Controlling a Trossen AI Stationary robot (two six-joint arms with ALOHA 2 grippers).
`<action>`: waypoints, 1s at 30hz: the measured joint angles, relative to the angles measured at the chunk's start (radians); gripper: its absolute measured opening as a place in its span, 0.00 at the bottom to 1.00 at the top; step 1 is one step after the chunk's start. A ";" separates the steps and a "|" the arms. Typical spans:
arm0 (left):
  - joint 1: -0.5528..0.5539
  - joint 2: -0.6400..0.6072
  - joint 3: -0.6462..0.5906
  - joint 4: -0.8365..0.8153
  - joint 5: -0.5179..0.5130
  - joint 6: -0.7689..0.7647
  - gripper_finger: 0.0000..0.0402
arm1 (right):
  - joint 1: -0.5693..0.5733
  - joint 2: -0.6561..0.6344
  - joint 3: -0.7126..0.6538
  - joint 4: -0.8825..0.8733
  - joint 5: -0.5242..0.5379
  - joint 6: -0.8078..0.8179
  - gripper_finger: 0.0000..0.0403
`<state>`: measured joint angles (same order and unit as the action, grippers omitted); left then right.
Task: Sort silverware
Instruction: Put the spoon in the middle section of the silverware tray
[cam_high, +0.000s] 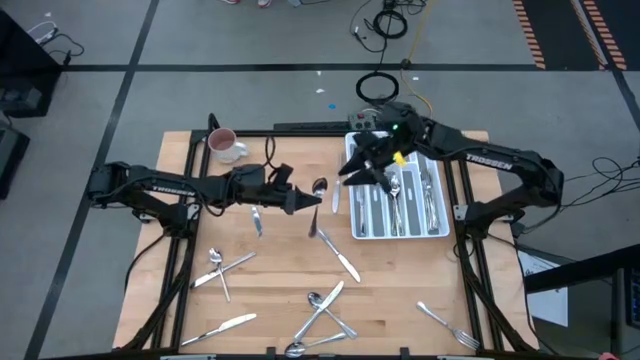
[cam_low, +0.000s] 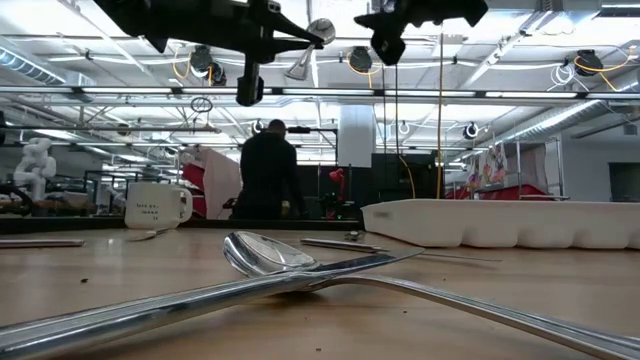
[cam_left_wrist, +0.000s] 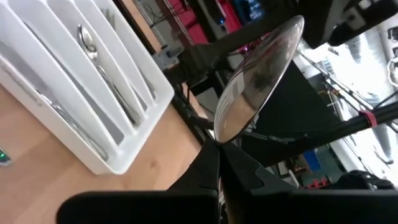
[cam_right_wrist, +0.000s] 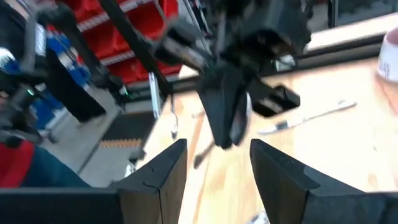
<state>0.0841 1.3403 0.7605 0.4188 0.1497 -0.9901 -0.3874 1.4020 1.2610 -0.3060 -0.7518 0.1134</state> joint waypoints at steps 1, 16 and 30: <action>0.000 0.000 0.000 -0.006 0.005 0.000 0.00 | 0.014 0.010 0.000 -0.002 0.016 -0.016 0.42; -0.017 0.000 -0.001 -0.075 0.031 -0.018 0.00 | 0.098 0.133 0.257 -0.333 0.304 -0.290 0.42; -0.019 0.000 -0.001 -0.070 0.029 -0.004 0.00 | 0.129 0.398 0.584 -0.598 0.302 -0.362 0.42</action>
<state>0.0647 1.3399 0.7597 0.3483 0.1783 -0.9941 -0.2582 1.7999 1.8447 -0.9040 -0.4502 -0.2482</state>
